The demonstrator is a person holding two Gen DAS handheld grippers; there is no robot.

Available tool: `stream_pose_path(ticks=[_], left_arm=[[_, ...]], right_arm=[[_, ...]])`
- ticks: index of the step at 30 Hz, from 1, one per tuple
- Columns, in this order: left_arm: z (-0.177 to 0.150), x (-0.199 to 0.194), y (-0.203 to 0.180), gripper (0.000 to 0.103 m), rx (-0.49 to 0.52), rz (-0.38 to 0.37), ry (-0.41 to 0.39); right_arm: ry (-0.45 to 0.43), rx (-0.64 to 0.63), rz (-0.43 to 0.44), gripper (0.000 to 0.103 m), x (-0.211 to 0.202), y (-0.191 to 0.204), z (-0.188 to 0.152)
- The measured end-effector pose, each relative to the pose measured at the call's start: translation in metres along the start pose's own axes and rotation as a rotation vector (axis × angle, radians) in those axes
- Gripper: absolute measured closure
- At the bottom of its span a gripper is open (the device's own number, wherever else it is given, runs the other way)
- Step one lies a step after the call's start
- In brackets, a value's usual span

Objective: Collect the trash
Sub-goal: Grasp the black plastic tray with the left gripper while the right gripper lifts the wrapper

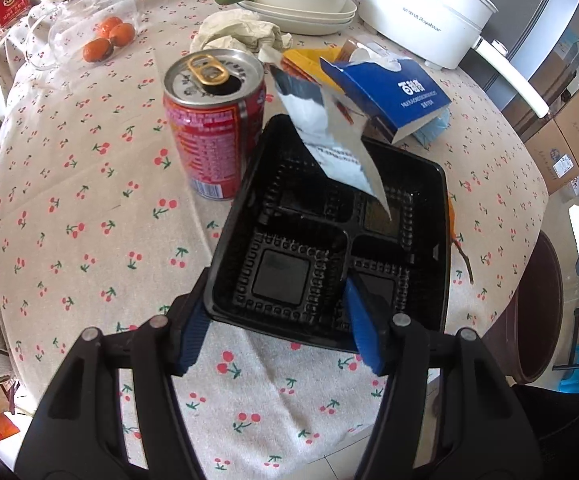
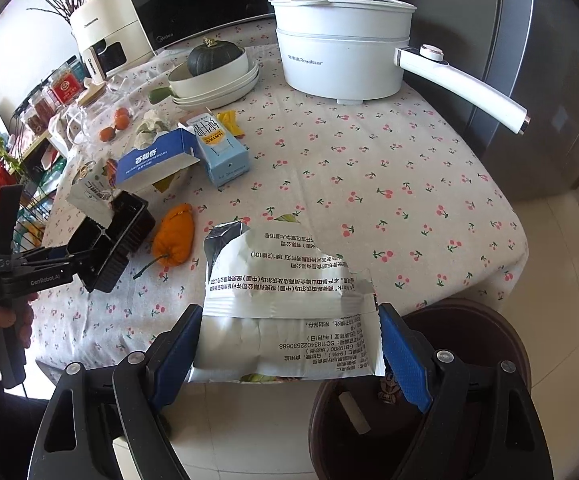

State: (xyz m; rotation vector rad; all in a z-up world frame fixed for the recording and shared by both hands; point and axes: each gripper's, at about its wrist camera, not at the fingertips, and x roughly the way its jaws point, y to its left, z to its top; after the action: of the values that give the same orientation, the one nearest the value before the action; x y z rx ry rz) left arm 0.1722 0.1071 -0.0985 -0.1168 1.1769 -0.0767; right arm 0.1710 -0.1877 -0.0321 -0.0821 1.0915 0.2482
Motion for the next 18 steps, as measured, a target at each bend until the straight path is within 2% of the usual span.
stream_pose_path(ticks=[9,18], left_arm=[[-0.019,-0.03,-0.01,0.04,0.016,-0.115,-0.031],[-0.021,-0.042,-0.045,0.04,0.107,-0.14,-0.071]], right_arm=[[-0.031,0.019,-0.004,0.016,-0.013,-0.007,-0.005],[-0.05,0.049,-0.008,0.016,-0.024,-0.022,-0.013]])
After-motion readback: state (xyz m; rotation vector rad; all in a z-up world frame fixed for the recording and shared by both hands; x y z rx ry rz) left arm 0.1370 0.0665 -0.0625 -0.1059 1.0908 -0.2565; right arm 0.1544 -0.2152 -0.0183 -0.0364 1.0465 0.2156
